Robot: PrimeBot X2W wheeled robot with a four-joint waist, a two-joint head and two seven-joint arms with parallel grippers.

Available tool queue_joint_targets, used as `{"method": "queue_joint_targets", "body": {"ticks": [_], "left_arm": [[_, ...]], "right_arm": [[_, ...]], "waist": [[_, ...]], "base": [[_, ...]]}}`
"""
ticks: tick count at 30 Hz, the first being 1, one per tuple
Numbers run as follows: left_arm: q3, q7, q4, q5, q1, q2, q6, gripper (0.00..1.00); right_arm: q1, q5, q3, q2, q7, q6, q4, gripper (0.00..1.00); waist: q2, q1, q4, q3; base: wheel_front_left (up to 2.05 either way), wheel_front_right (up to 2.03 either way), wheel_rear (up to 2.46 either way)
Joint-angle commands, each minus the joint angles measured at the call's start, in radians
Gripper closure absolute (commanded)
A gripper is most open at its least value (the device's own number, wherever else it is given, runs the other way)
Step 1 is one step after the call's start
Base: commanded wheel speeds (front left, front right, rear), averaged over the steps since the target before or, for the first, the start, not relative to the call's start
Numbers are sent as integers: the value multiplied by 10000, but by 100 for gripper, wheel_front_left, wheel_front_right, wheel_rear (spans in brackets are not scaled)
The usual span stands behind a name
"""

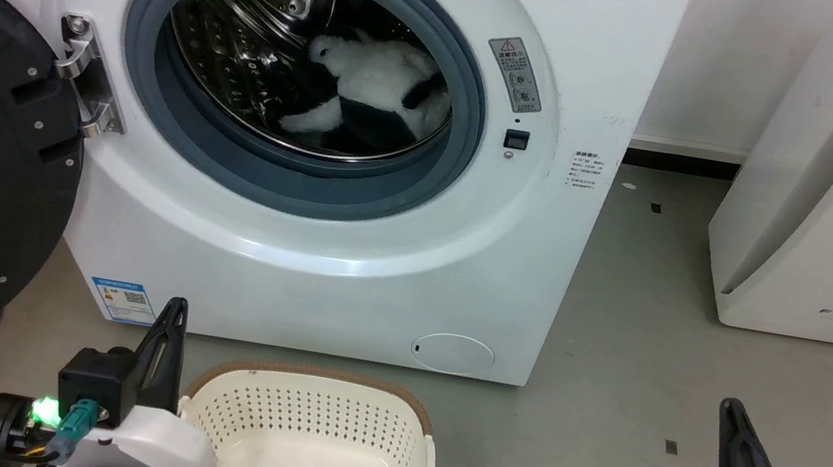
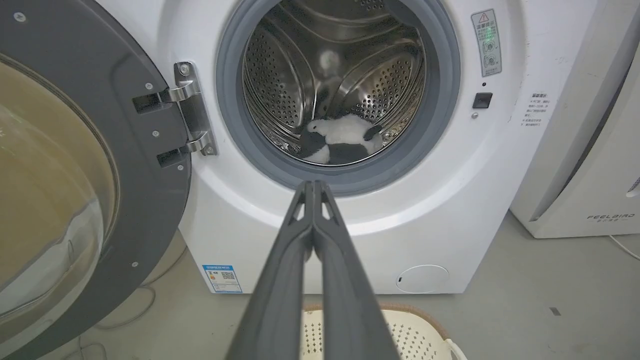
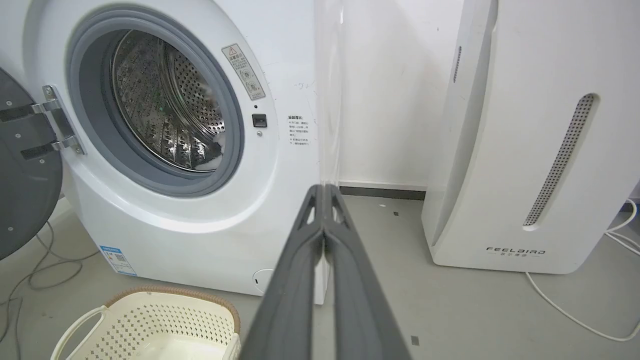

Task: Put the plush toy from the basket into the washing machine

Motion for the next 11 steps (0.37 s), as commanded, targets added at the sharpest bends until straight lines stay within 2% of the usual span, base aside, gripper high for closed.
{"method": "queue_joint_targets", "body": {"ticks": [1,11], "left_arm": [[-7,79,-103,69,124,-27,-52,100],[-26,284,-285,113,173,-42,-64,100]], "right_arm": [[-199,-85,39,0,65,-3,51,100],[-277,-191,100,0,271,-4,83,100]], "waist": [[0,0,-4,1],[0,0,-24,5]], "base": [[0,0,0],[0,0,0]]}}
